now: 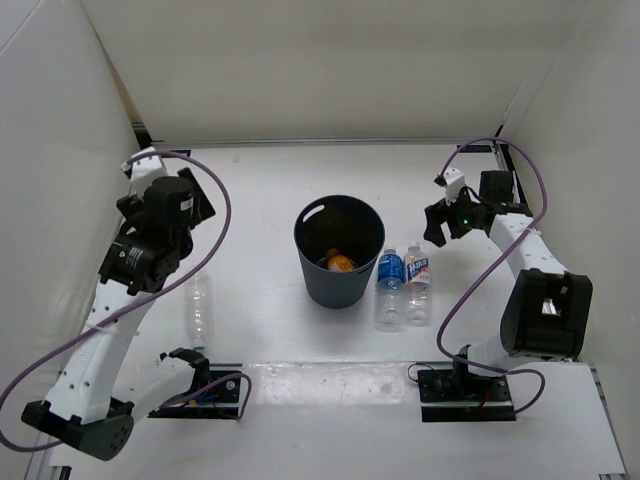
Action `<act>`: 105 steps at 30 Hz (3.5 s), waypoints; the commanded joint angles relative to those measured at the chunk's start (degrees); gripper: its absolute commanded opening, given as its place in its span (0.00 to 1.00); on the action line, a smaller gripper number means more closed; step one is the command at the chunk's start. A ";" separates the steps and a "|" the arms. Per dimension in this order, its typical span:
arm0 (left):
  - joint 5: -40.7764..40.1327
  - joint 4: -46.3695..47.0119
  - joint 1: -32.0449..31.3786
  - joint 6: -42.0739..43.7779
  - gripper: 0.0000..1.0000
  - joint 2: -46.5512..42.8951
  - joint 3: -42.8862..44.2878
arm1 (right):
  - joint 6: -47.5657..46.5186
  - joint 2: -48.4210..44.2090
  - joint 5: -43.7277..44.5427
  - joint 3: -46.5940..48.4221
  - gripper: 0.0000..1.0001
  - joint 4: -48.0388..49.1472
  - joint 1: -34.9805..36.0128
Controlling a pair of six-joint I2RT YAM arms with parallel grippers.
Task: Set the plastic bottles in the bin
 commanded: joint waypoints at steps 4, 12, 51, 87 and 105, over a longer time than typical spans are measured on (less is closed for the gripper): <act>13.46 -12.33 5.77 -11.37 1.00 3.78 -9.02 | -0.07 1.03 -0.15 3.49 0.90 -1.04 0.10; 16.36 -15.15 9.55 -16.48 1.00 8.09 -16.50 | -1.13 2.00 -2.00 4.55 0.90 -2.72 -0.69; 34.56 -5.39 20.63 -8.22 0.82 26.29 -23.89 | -0.69 5.34 -3.32 8.15 0.90 -5.97 -2.10; 26.22 13.14 -1.15 2.76 0.34 13.63 18.03 | -1.22 6.13 -2.44 8.86 0.90 -6.85 -1.31; 25.16 28.70 -25.94 16.74 0.34 22.60 18.22 | -1.66 5.78 -2.70 8.51 0.90 -7.02 -1.13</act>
